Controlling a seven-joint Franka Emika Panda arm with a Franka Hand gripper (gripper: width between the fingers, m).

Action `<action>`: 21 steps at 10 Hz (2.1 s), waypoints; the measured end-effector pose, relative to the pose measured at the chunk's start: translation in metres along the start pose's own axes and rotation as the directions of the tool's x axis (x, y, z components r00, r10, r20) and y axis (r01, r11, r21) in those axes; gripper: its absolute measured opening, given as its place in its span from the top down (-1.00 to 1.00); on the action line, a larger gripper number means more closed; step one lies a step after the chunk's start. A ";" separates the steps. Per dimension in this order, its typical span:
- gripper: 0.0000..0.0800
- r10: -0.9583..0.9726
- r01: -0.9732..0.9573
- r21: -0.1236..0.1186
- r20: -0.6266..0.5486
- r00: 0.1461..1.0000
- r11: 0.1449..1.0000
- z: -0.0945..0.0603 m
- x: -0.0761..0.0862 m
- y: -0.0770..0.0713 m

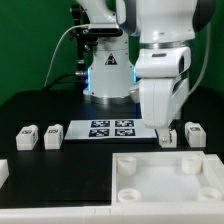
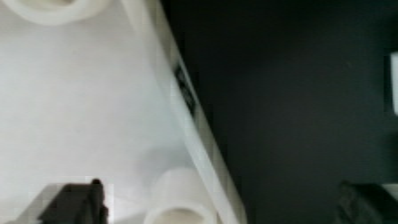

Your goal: Assemble one leg

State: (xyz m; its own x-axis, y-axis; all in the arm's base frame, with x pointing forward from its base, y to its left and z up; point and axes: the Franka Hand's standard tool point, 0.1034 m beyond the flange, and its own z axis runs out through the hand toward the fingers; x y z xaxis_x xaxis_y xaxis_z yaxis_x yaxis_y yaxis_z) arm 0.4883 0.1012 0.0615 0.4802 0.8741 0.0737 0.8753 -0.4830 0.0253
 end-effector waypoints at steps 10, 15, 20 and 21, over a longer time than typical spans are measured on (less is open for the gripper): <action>-0.62 0.815 -0.816 0.040 0.030 0.578 0.577 0.003 0.046 -0.054; -0.62 0.769 -0.854 0.014 0.428 0.475 0.520 0.018 0.039 -0.070; -0.62 0.535 -0.869 -0.023 0.796 0.283 0.494 0.026 0.036 -0.076; -0.62 0.547 -0.869 -0.021 0.785 0.291 0.494 0.028 0.038 -0.074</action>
Offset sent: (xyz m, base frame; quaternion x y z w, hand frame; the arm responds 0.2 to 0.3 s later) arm 0.0000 0.0000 0.0000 0.0000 0.0000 0.1790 0.9838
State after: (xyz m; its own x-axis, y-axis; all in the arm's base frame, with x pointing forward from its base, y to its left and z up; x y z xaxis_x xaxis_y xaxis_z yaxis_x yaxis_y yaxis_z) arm 0.4430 0.1719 0.0342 0.6636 0.0317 -0.7474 0.0133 -0.9994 -0.0306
